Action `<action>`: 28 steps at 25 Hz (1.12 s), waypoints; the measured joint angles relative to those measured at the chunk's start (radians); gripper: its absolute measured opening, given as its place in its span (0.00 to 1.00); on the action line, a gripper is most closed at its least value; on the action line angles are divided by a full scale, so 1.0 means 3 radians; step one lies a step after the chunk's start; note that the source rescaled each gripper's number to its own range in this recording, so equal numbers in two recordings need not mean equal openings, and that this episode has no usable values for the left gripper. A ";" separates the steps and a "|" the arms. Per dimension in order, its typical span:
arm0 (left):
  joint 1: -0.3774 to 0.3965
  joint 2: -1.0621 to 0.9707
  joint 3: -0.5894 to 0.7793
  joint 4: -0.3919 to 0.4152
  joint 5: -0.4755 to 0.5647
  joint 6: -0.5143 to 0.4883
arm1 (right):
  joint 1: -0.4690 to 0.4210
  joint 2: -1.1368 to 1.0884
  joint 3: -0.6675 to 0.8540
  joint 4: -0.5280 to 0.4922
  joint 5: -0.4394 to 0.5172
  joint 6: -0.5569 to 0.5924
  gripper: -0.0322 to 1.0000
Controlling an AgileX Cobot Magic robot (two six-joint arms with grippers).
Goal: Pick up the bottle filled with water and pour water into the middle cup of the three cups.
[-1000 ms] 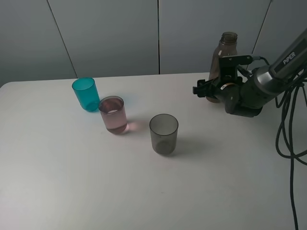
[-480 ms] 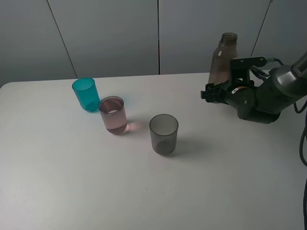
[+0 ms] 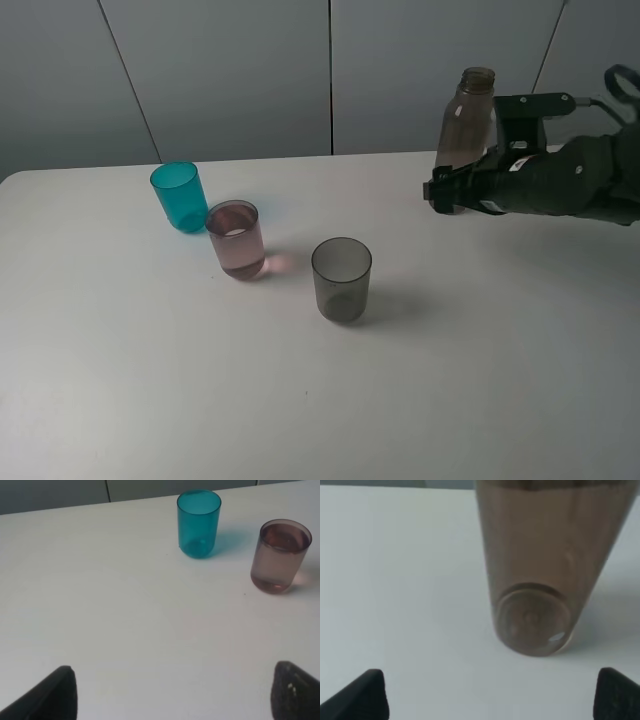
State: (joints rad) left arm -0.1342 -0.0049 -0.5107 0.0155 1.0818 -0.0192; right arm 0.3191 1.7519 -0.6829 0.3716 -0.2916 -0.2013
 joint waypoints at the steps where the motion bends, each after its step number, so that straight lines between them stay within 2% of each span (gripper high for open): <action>1: 0.0000 0.0000 0.0000 0.0000 0.0000 0.0000 | 0.0000 -0.0107 0.0002 -0.0015 0.0190 -0.0035 0.66; 5: 0.0000 0.0000 0.0000 0.0000 0.0000 0.0000 | 0.0000 -0.0541 0.0007 -0.0044 0.0836 -0.0146 0.66; 9: 0.0000 0.0000 0.0000 0.0000 0.0000 0.0000 | 0.0000 -0.0990 0.0007 -0.0058 0.1326 -0.0244 0.66; 12: 0.0000 0.0000 0.0000 0.0000 0.0000 0.0000 | 0.0000 -0.1347 0.0007 -0.0216 0.1766 -0.0289 0.66; 17: 0.0000 0.0000 0.0000 0.0000 0.0000 0.0000 | -0.0093 -0.1931 0.0007 -0.0762 0.2335 0.0059 0.66; 24: 0.0000 0.0000 0.0000 0.0000 0.0000 0.0000 | -0.0437 -0.2581 0.0007 -0.1195 0.3017 0.0413 0.66; 28: 0.0000 0.0000 0.0000 0.0000 0.0000 0.0000 | -0.0662 -0.2965 0.0007 -0.1304 0.3365 0.0601 0.66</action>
State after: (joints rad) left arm -0.1342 -0.0049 -0.5107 0.0155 1.0818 -0.0192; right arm 0.1206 0.8625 -0.6807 -0.0195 0.7178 -0.0211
